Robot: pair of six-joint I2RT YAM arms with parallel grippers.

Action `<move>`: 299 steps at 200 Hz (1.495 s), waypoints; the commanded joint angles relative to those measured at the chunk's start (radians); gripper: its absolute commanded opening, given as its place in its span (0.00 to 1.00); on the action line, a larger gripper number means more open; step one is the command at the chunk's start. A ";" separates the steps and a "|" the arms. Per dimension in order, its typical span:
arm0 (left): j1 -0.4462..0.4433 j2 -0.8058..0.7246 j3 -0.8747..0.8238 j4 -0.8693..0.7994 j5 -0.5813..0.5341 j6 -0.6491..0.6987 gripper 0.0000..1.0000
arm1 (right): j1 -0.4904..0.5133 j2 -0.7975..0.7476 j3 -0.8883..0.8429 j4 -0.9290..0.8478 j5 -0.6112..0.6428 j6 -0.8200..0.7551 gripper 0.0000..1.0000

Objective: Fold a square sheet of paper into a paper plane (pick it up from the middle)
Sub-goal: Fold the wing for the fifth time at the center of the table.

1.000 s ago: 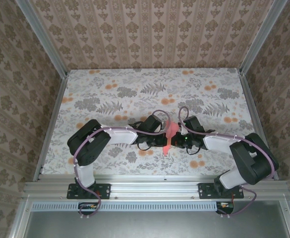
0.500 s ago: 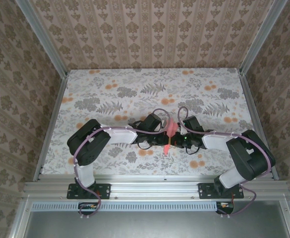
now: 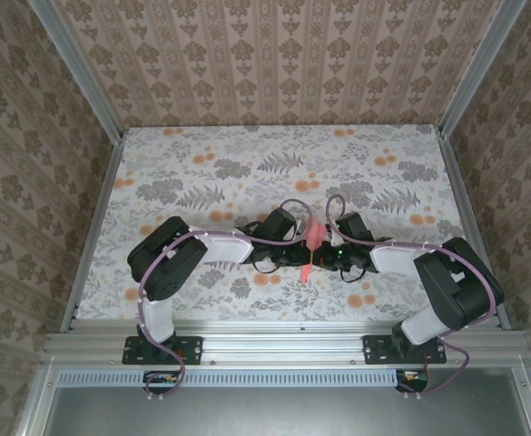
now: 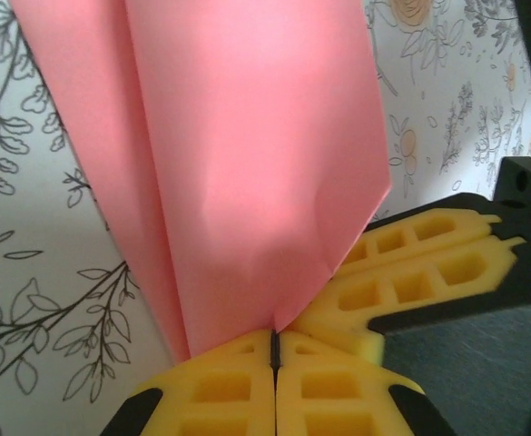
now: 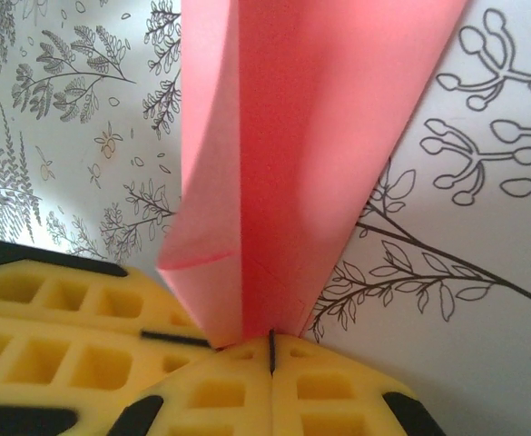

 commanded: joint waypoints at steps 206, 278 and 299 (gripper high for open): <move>0.034 0.031 -0.048 0.034 0.032 0.019 0.06 | -0.122 -0.033 0.040 0.056 -0.165 0.022 0.32; 0.033 0.027 -0.019 0.003 0.043 0.042 0.08 | -0.120 0.053 0.065 0.049 -0.183 -0.007 0.27; 0.032 0.024 -0.006 -0.012 0.047 0.051 0.10 | -0.121 0.071 0.071 0.039 -0.180 -0.018 0.23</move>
